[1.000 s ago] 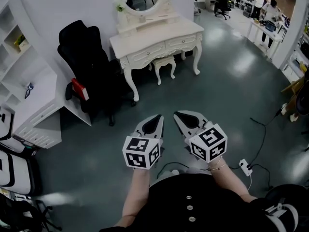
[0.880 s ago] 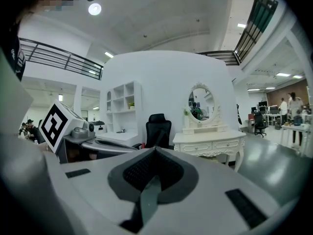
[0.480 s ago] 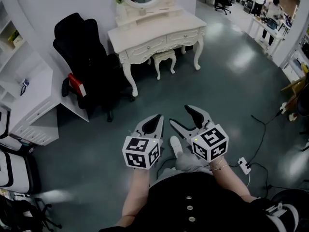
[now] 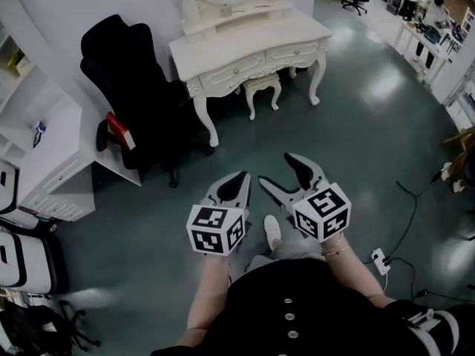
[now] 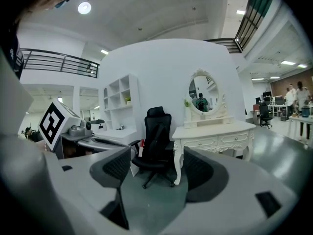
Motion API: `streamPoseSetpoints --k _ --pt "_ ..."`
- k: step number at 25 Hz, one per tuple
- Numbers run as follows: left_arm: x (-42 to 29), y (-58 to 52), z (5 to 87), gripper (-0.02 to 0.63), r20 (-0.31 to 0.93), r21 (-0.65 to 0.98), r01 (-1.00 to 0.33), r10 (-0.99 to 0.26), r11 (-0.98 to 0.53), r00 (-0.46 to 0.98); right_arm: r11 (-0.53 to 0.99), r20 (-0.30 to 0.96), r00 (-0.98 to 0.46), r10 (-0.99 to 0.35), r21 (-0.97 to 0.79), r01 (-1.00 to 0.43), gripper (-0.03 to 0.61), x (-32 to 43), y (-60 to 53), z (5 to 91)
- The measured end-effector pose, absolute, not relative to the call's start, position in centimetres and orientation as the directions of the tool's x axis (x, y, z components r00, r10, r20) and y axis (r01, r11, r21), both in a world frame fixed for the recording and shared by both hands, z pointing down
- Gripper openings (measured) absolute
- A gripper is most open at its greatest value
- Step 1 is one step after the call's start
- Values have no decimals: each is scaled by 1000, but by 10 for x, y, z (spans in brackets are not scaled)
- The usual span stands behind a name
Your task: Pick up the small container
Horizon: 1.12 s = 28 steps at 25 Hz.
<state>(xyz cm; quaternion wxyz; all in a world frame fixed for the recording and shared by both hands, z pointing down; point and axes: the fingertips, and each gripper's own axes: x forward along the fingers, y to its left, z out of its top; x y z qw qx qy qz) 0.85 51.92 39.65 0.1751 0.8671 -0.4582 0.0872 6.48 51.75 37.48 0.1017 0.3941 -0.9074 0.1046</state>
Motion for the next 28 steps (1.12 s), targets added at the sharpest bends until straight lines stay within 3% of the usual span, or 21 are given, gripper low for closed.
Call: streamPoseSetpoints --k 15,28 --pt "18 342 377 15 294 183 -853 -801 -488 521 700 227 -701 -677 -99 -708 322 81 337 357" --pt "26 289 399 14 341 209 -844 -772 -494 537 650 258 -665 -700 -155 -744 322 103 286 383"
